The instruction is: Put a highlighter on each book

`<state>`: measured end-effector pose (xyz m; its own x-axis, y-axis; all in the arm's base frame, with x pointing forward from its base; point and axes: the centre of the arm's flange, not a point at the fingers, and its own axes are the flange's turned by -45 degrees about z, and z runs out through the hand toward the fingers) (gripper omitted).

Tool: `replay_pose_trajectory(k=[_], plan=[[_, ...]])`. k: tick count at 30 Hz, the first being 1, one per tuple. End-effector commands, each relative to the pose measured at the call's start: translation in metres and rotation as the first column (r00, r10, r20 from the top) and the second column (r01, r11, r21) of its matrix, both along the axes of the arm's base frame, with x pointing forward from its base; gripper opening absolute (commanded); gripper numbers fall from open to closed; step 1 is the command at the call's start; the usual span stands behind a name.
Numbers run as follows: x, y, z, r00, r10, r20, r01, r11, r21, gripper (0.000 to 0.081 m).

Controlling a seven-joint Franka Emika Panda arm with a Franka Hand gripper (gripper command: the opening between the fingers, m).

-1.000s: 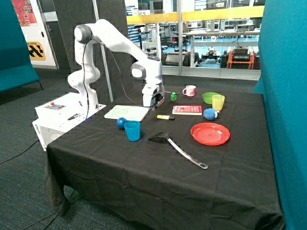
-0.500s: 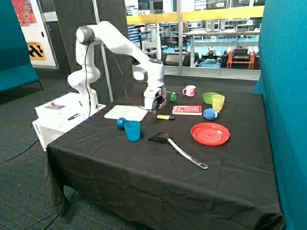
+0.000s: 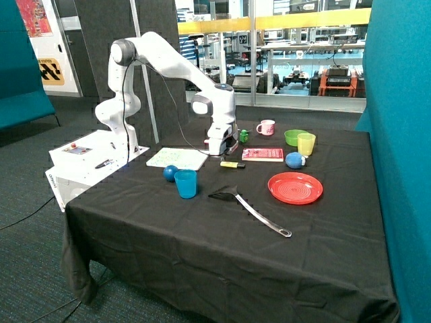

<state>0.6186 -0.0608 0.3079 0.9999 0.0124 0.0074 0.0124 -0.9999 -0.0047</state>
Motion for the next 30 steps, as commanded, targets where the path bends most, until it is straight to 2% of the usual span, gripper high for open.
replay_pose_trajectory(k=[1, 15, 30], plan=[[0.017, 0.009, -0.002, 1.0, 0.007, -0.0073, -0.007, 1.0, -0.0048, 0.0459], [0.028, 0.011, -0.019, 1.0, 0.009, -0.0073, -0.009, 1.0, -0.0048, 0.0388], [0.039, 0.002, -0.016, 1.0, 0.027, -0.0073, -0.027, 1.0, -0.0048, 0.039]])
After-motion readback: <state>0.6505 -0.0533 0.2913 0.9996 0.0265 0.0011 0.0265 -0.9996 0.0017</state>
